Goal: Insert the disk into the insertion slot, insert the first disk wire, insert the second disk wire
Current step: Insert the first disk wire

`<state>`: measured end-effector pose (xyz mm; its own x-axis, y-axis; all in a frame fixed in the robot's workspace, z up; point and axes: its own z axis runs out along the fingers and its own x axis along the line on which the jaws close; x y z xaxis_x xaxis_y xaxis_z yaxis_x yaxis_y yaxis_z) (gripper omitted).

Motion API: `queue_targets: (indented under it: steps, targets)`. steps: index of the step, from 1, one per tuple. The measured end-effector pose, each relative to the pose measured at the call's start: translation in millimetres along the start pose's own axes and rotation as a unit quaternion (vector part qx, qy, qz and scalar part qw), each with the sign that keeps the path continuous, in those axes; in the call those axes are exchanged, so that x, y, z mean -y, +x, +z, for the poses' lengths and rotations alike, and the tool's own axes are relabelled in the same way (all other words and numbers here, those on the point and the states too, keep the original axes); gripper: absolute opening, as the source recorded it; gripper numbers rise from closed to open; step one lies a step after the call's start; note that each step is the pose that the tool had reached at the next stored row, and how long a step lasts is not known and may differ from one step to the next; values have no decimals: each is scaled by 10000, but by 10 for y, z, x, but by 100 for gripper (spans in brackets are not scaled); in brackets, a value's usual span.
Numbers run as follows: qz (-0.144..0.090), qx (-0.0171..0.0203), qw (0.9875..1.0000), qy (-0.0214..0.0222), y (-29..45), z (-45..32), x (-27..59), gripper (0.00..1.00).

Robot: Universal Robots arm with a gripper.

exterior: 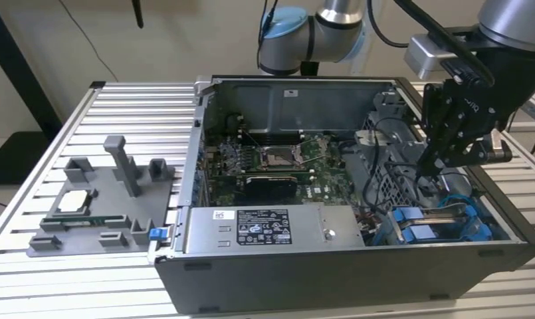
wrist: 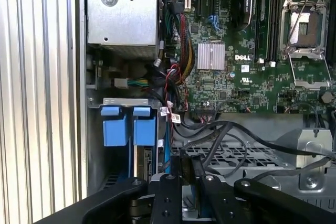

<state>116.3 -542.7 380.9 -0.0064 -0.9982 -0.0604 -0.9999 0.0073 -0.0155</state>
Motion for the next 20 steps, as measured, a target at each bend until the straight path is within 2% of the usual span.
queue_targets:
  steps: [10, 20]
  targets:
    - [0, 1, 10000, 0, 25, 28, 28, 0]
    - [0, 0, 10000, -7, 153, 55, 142, 0]
